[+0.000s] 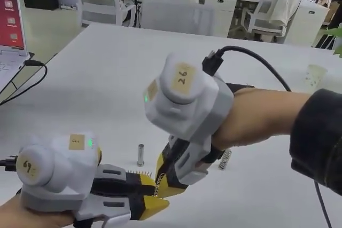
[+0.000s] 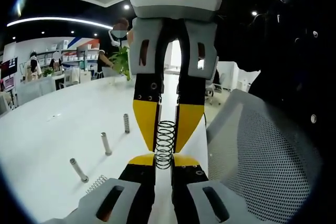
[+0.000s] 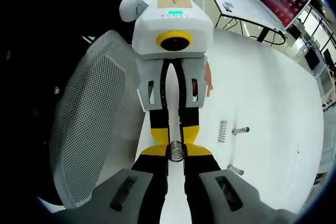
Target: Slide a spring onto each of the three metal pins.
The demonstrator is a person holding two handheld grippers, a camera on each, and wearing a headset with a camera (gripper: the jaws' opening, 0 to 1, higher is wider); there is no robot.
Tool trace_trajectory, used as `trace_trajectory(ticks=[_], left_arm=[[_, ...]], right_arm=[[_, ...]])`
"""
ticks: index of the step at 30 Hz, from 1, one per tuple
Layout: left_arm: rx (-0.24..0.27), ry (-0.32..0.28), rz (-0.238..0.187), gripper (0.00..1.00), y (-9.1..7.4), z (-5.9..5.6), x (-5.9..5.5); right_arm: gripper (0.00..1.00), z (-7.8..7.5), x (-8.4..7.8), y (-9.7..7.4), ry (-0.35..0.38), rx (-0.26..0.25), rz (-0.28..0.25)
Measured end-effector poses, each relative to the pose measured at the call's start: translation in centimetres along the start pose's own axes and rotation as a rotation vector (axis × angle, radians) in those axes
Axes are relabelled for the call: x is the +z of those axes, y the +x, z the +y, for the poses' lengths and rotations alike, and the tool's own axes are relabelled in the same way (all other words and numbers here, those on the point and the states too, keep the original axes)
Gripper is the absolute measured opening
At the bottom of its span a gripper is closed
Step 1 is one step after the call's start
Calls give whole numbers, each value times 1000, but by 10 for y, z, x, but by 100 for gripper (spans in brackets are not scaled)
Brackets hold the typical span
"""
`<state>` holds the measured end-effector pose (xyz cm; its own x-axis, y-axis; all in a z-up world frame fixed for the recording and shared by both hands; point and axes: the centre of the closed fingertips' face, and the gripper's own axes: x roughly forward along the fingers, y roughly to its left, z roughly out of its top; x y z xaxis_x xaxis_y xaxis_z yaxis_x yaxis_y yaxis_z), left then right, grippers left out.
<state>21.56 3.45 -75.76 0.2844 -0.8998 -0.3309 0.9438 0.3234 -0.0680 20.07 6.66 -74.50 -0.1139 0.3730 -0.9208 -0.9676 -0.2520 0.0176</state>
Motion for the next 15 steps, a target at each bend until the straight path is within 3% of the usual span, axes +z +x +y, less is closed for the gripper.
trace_trajectory(ticks=[15], left_arm=[[-1,-8,-4,3,3,3,1]], right_arm=[[8,-1,-2,1,2,2,3]])
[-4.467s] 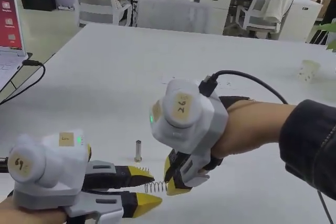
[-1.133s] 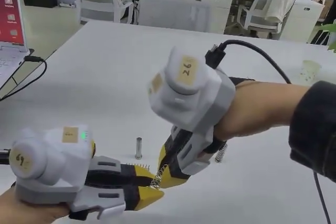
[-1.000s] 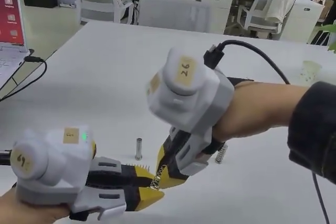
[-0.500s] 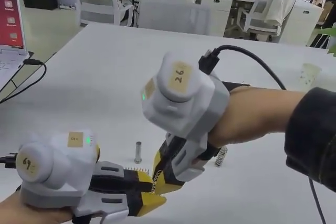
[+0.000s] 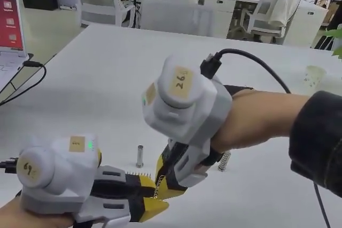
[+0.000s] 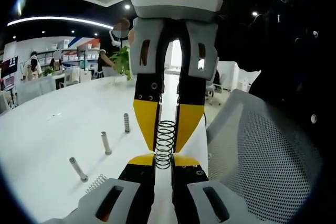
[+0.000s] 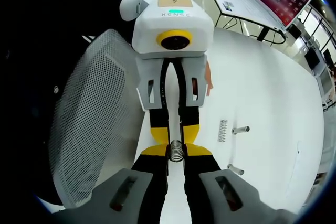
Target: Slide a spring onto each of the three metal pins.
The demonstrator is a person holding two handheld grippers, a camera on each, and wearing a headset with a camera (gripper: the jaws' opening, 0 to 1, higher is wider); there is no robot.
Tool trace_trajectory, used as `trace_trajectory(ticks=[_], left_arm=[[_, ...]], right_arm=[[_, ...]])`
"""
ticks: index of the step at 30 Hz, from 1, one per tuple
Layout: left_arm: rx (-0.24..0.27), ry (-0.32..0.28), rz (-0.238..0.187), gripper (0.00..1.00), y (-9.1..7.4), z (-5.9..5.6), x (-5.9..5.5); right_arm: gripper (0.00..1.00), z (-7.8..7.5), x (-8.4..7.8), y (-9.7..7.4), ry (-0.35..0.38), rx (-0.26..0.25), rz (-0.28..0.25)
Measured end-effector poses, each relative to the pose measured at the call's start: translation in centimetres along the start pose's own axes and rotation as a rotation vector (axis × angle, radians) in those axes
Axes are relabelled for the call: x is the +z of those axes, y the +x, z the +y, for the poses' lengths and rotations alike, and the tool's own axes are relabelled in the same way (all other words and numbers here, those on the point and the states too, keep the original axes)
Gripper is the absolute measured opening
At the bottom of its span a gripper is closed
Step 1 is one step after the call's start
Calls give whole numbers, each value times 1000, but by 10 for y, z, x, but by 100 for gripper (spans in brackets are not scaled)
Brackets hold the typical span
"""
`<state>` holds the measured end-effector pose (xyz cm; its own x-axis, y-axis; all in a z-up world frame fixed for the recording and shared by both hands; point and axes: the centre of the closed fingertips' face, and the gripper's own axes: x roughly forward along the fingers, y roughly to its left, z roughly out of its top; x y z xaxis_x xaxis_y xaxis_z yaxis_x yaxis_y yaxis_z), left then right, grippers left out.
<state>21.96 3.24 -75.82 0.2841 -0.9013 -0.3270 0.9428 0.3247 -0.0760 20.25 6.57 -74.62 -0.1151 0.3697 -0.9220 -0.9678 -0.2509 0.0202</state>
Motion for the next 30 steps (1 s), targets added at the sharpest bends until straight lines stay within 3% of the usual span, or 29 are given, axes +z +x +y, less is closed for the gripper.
trace_trajectory(ticks=[13,30], left_arm=[[3,-15,0,13,-1,1,-4],[69,-53,-19,41,-8,13,-4]], right_arm=[[8,-6,-4,0,3,-11,8],[8,-15,-16,-4,21,-33,22]])
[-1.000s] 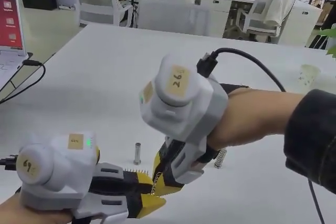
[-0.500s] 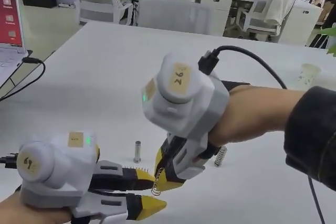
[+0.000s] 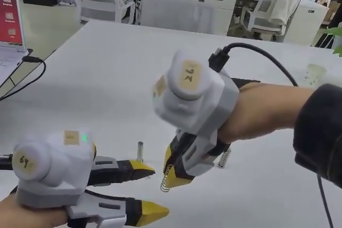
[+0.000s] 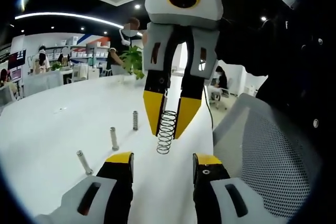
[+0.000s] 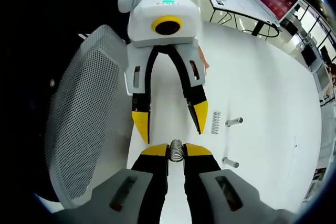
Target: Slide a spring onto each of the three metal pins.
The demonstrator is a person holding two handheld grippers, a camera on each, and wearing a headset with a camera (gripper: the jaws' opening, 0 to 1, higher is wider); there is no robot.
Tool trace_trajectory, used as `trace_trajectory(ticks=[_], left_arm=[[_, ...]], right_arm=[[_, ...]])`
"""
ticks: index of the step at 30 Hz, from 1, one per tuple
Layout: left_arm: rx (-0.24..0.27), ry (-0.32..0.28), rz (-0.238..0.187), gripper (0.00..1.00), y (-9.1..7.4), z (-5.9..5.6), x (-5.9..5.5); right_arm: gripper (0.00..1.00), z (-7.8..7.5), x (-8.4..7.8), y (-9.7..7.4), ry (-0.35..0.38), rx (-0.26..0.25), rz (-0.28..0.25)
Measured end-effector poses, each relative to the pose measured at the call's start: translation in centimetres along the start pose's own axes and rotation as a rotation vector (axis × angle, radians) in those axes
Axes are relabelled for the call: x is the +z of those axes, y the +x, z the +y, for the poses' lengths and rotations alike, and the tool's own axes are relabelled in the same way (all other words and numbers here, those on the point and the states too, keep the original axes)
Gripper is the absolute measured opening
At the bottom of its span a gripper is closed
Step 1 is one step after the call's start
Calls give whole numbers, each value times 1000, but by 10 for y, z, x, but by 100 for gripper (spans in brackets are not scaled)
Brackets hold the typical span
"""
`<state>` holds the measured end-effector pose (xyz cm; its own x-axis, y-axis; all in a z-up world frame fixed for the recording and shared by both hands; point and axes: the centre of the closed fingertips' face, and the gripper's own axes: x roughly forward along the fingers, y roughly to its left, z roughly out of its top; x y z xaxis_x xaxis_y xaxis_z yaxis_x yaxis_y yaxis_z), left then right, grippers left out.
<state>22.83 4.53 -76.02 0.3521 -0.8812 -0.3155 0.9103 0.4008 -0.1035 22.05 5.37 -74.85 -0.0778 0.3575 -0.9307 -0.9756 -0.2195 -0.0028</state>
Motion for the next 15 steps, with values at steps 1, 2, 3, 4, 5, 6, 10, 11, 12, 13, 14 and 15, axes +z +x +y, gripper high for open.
trace_trajectory(ticks=[1,2,3,4,5,6,10,11,12,13,14,15], left_arm=[[4,-6,-1,44,-1,1,-1],[8,-15,-1,46,-1,2,-1],[10,-13,-4,47,-2,2,-1],[17,-9,-8,49,-3,3,0],[23,-8,-12,52,-3,4,0],[31,-14,-16,55,-4,5,1],[51,-21,-22,63,-6,9,1],[57,-23,-22,65,-8,10,0],[60,-24,-23,66,-8,10,0],[65,-26,-24,67,-9,11,0],[67,-26,-24,68,-10,12,-1],[74,-29,-27,71,-10,12,0]], right_arm=[[8,-1,0,0,1,-1,-1],[8,-1,-1,-1,4,-2,0],[8,-1,-1,-1,4,-4,-1],[8,-2,-1,-1,6,-5,-1],[8,-2,-1,-2,8,-5,-1],[8,-2,-2,-2,9,-6,-1],[8,-5,-4,-3,12,-16,3],[8,-6,-5,-3,15,-16,3],[8,-6,-5,-4,17,-17,3],[8,-7,-5,-4,18,-22,0],[8,-8,-6,-5,20,-22,1],[8,-9,-6,-5,21,-25,2]])
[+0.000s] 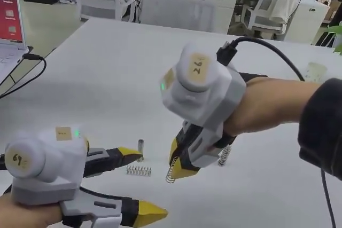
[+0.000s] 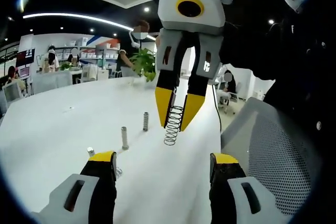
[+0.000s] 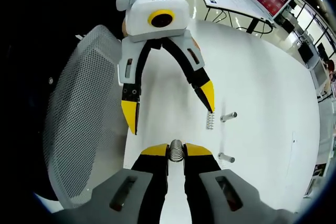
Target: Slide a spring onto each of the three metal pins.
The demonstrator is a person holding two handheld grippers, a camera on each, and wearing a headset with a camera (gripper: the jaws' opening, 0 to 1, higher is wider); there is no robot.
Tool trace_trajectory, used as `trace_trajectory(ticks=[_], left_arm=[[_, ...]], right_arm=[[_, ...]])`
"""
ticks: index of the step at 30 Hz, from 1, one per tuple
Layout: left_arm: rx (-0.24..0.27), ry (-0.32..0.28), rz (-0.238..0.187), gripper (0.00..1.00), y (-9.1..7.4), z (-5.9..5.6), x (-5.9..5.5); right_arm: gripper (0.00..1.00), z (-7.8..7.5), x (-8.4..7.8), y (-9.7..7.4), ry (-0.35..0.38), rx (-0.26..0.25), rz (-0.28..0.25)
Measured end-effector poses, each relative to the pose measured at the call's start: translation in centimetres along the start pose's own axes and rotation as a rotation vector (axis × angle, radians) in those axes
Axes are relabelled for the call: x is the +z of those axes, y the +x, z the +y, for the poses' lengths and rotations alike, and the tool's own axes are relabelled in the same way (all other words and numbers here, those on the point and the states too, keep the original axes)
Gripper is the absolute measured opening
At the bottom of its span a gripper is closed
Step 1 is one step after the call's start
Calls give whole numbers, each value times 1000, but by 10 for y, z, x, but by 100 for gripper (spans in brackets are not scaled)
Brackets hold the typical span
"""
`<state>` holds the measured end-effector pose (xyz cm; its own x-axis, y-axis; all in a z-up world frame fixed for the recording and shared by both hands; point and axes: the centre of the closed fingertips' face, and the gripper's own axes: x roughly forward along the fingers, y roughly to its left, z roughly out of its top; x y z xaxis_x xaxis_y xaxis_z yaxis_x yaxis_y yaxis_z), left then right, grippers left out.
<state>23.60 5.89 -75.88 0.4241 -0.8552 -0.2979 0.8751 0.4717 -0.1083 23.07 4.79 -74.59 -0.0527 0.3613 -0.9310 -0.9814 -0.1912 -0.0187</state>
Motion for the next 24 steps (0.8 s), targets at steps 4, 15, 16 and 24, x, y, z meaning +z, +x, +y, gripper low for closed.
trace_trajectory(ticks=[4,15,16,24], left_arm=[[11,-9,-2,76,-1,1,-1],[57,-34,-8,87,-8,9,-5],[59,-36,-8,87,-9,9,-6],[85,-49,-9,87,-17,14,-11]], right_arm=[[8,-3,-3,-2,7,-6,2],[8,-12,-13,-8,30,-23,7],[8,-13,-14,-9,33,-24,7],[8,-29,-27,-19,67,-53,13]])
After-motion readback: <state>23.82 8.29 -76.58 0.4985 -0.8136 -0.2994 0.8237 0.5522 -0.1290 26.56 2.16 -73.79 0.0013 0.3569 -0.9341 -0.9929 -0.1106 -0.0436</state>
